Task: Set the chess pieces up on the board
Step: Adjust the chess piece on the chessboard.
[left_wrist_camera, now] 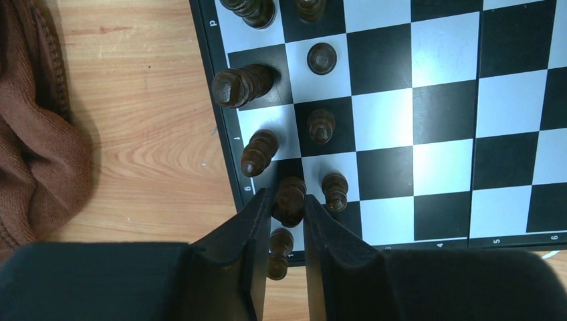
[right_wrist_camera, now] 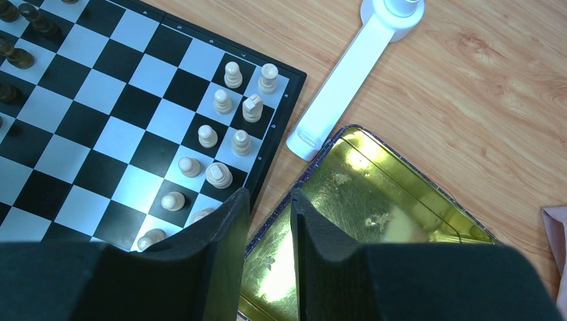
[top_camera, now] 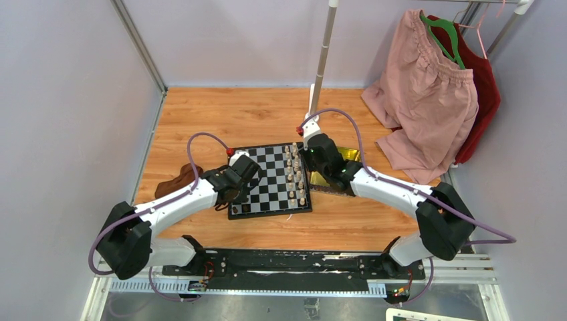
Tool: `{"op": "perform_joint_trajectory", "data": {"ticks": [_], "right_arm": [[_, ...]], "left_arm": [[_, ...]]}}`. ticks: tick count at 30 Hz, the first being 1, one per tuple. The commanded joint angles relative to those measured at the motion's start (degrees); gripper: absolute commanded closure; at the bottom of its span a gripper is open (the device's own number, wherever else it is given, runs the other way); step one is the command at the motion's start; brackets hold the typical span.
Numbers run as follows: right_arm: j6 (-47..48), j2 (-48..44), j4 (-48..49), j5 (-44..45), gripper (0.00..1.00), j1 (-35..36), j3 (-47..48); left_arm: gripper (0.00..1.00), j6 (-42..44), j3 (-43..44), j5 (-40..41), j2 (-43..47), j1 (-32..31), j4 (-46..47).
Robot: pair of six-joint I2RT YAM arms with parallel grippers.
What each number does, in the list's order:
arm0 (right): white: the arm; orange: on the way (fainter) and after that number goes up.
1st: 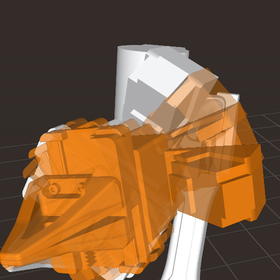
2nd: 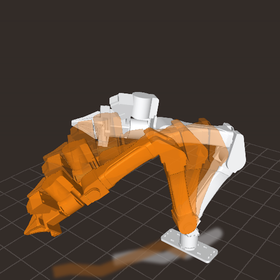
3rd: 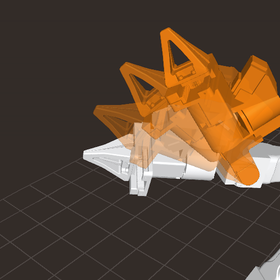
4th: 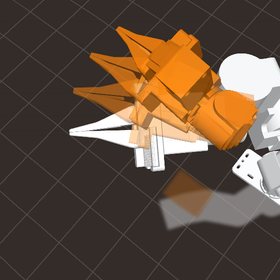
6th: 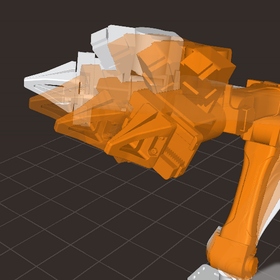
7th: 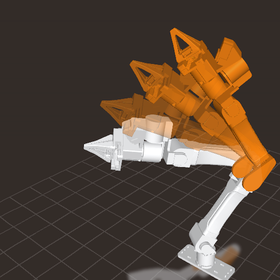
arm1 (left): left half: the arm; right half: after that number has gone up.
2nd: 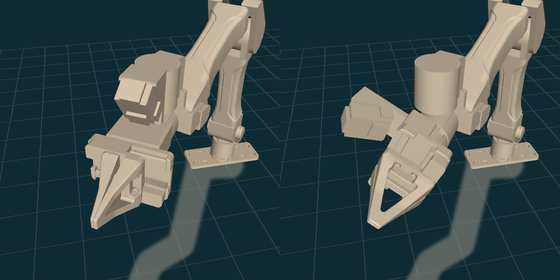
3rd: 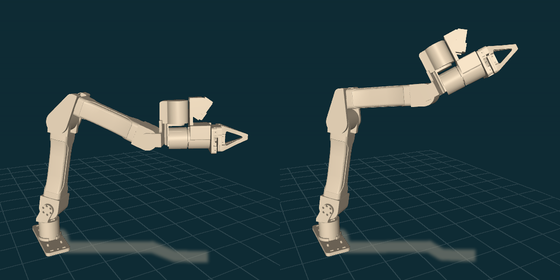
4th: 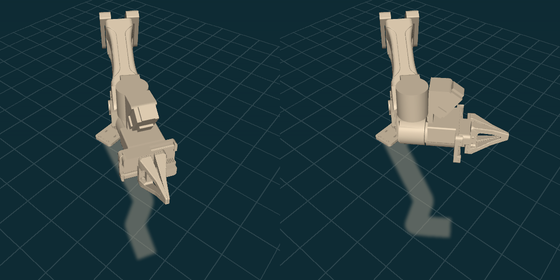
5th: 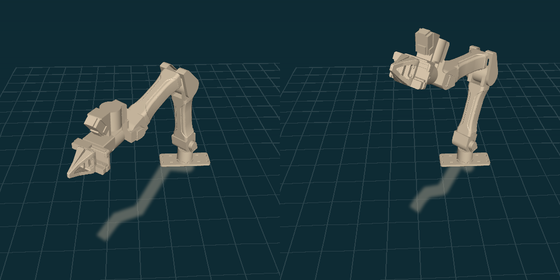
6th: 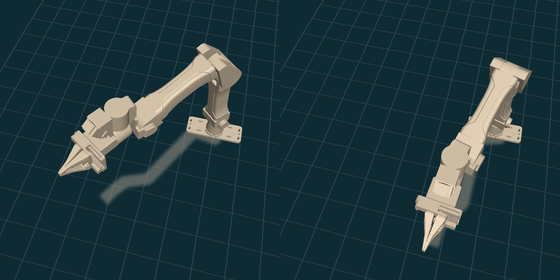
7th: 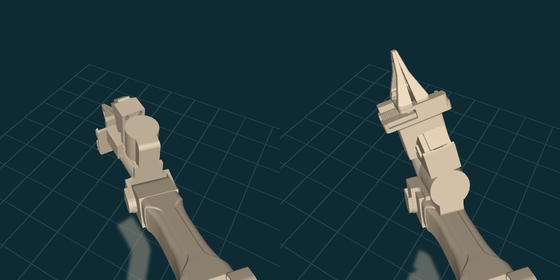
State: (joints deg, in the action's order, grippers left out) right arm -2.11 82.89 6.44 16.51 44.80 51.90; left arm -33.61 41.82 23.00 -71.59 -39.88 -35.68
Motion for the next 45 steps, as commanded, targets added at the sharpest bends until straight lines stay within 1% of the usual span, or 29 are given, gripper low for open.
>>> {"op": "perform_joint_trajectory", "data": {"ticks": [1,21,45], "right_arm": [[0.0,0.6,0.9,0.4,0.66,-0.8,0.4],[-0.3,1.6,0.7,-0.3,0.66,-0.8,1.3],[0.1,2.9,0.5,-0.7,0.66,-0.8,2.7]], "left_arm": [[0.75,-0.2,-0.8,-0.1,-0.2,0.6,1.4],[0.78,-0.2,-1.7,1.3,2.9,0.9,-0.9],[0.77,0.9,-1.9,2.8,2.7,2.0,-0.4]]}}
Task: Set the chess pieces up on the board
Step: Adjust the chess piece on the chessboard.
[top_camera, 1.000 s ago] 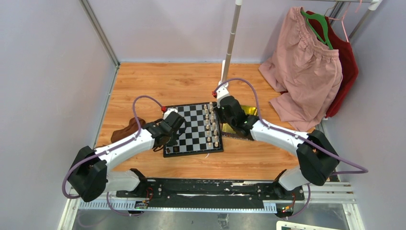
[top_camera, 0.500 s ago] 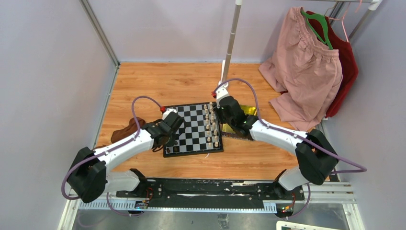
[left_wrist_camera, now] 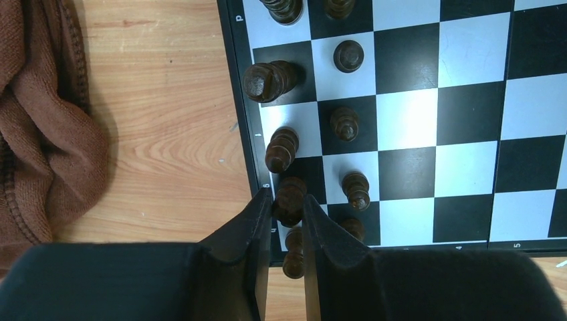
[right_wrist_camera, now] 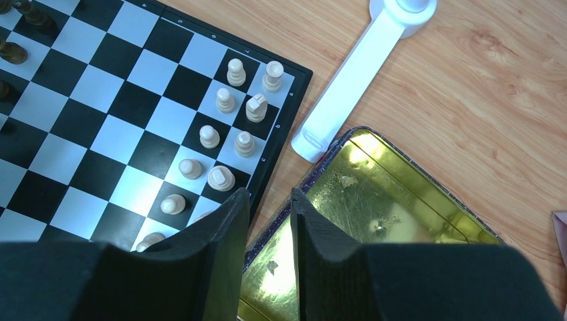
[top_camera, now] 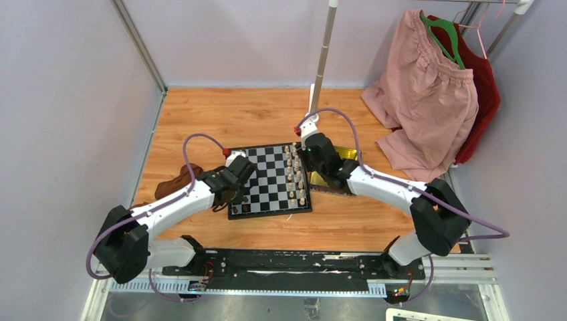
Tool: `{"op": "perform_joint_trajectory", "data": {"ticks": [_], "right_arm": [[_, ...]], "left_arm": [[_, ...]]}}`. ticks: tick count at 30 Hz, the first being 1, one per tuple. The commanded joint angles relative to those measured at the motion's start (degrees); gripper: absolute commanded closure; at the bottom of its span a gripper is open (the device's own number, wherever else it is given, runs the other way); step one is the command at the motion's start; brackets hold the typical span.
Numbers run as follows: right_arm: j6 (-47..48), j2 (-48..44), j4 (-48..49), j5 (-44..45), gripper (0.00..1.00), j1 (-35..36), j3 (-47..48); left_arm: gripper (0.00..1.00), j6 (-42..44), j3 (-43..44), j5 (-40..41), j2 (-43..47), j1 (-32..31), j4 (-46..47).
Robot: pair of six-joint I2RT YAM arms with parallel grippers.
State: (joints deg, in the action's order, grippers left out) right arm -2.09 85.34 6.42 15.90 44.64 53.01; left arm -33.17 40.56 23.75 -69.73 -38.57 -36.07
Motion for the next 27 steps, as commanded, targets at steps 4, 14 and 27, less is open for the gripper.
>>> {"op": "perform_joint_trajectory", "data": {"ticks": [4,14,27], "right_arm": [[0.0,0.5,0.4,-0.1,0.66,-0.6,1.5],[-0.4,1.1,0.4,-0.5,0.66,-0.7,1.8],[1.8,-0.3,-1.5,2.0,0.66,-0.8,4.5]], "left_arm": [[0.76,0.4,-0.9,2.0,0.8,0.7,0.0],[0.56,0.3,-1.1,1.5,2.0,0.7,-0.4],[0.38,3.7,10.3,9.2,8.7,0.9,-7.8]]}}
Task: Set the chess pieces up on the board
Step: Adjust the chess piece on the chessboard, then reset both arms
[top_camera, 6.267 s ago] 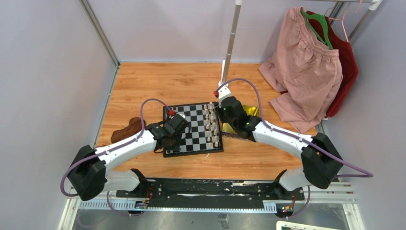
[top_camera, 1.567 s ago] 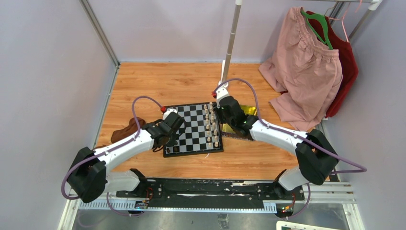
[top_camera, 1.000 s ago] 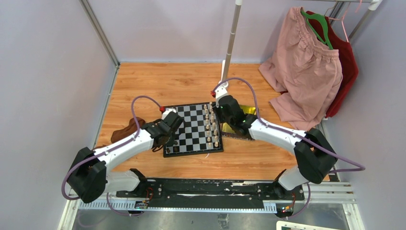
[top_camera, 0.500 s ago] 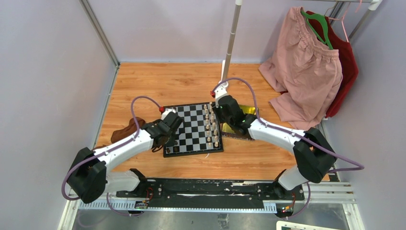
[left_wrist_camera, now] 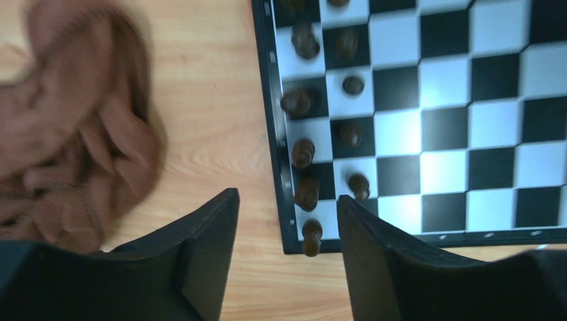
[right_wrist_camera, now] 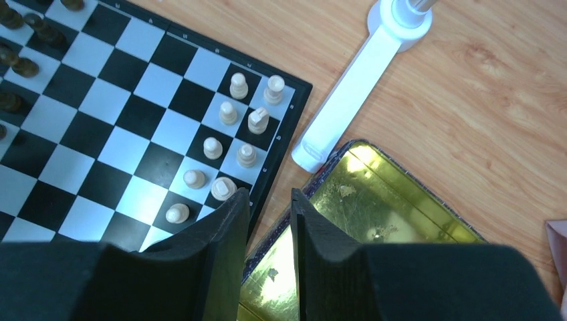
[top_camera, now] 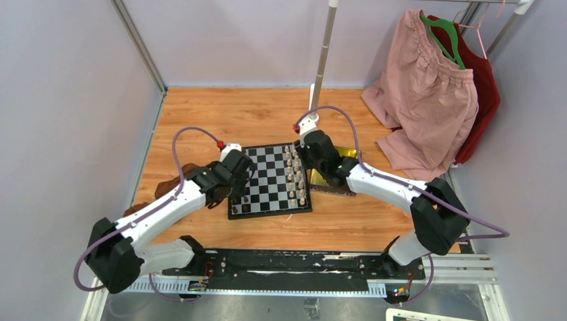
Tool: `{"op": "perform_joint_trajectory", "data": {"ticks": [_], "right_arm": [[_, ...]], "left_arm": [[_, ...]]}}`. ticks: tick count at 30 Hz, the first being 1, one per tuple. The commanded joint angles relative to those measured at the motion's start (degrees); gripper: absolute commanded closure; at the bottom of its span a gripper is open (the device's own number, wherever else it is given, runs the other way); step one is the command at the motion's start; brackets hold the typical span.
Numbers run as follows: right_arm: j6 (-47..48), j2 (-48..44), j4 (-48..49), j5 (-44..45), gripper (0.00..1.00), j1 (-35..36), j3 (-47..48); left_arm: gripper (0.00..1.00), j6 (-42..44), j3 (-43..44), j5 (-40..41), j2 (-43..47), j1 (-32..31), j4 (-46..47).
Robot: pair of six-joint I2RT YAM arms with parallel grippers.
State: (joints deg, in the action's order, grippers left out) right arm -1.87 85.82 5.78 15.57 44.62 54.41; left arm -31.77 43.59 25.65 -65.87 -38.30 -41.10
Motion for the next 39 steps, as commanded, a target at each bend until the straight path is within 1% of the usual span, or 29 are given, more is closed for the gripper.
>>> {"op": "perform_joint_trajectory", "data": {"ticks": [1,4,8,11,13,14,15,18,20,23,25,28,33,39], "right_arm": [[1.6,-1.1,-1.1,2.9,0.66,-0.9,3.5],[3.6,-1.8,-2.8,2.3,0.66,-2.9,5.2],[4.0,-1.3,-8.0,1.8,0.65,-7.4,9.7],[3.1,-1.5,-10.4,1.0,0.64,-12.5,12.1],[0.8,-2.1,-10.7,-0.8,0.62,-17.8,12.3],[-0.2,-2.3,-10.7,-1.9,0.61,-19.9,12.4],[-0.6,-2.3,-10.6,-2.7,0.61,-21.8,12.6],[-1.0,-1.2,-11.7,-1.0,0.59,-26.4,13.9],[-1.9,0.0,-14.4,-0.9,0.59,-29.3,15.7],[-1.9,1.9,-18.5,1.9,0.59,-31.4,17.6],[-1.5,2.3,-18.8,4.4,0.58,-31.6,17.2],[-2.0,2.5,-18.7,6.1,0.56,-31.7,16.0],[-3.2,2.5,-17.8,8.5,0.54,-31.7,13.7],[-2.2,1.0,-15.3,7.5,0.54,-31.7,11.4]], "left_arm": [[0.34,3.3,8.6,8.9,5.9,1.0,-2.4],[0.25,6.9,11.9,12.1,8.0,3.8,0.6],[0.20,10.6,15.1,10.8,8.6,10.8,6.9],[0.16,15.0,15.6,10.5,8.1,14.5,14.8],[0.08,18.6,15.4,11.4,6.9,16.5,20.1],[0.02,19.9,15.2,11.3,6.2,18.2,22.7],[0.01,20.7,14.8,10.9,5.5,19.4,24.9],[0.00,20.5,12.0,7.4,4.0,23.3,31.8],[0.00,19.8,9.1,5.2,3.4,25.0,38.1],[0.00,19.4,4.3,3.9,3.0,26.9,46.1],[0.00,19.8,1.9,3.5,2.9,27.6,49.3],[0.00,22.6,-0.8,3.4,3.1,27.8,51.7],[0.00,24.3,-4.8,3.8,4.5,27.8,53.1],[0.00,24.3,-6.5,3.3,4.3,27.8,53.5]]}}
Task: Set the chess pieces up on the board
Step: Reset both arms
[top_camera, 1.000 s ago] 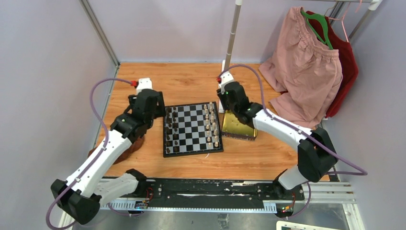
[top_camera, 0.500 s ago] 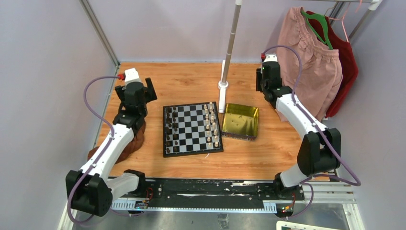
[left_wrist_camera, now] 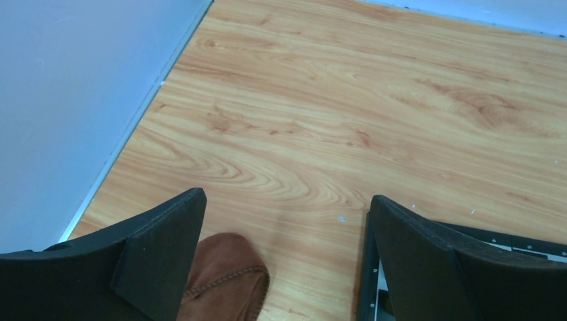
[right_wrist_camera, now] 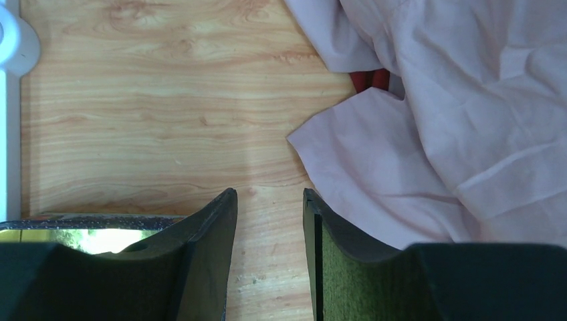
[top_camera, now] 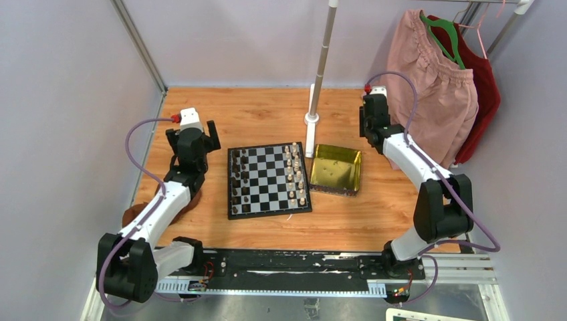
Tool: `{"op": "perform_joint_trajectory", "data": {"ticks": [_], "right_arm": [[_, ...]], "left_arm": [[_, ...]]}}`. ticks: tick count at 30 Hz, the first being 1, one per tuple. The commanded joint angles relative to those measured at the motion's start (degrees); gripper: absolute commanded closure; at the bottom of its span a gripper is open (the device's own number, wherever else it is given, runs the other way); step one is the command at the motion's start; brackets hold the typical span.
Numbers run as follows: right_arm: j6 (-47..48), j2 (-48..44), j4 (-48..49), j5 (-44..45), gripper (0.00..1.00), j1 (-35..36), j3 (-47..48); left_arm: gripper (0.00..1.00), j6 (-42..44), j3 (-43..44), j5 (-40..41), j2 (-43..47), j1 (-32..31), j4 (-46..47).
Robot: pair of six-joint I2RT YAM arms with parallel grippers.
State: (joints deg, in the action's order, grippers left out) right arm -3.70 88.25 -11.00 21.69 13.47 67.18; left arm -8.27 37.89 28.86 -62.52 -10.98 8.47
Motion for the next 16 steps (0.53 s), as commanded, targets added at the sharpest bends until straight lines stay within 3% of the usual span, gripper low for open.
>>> {"op": "perform_joint_trajectory", "data": {"ticks": [1,16], "right_arm": [[-0.2,-1.7,1.7,1.3,0.54,-0.5,-1.5],[2.0,-4.4,5.2,-2.2,0.53,-0.5,-4.3]], "left_arm": [[0.00,0.8,-0.8,0.1,0.9,0.4,3.9],[0.00,1.3,-1.0,0.5,0.8,0.4,4.4]]}}
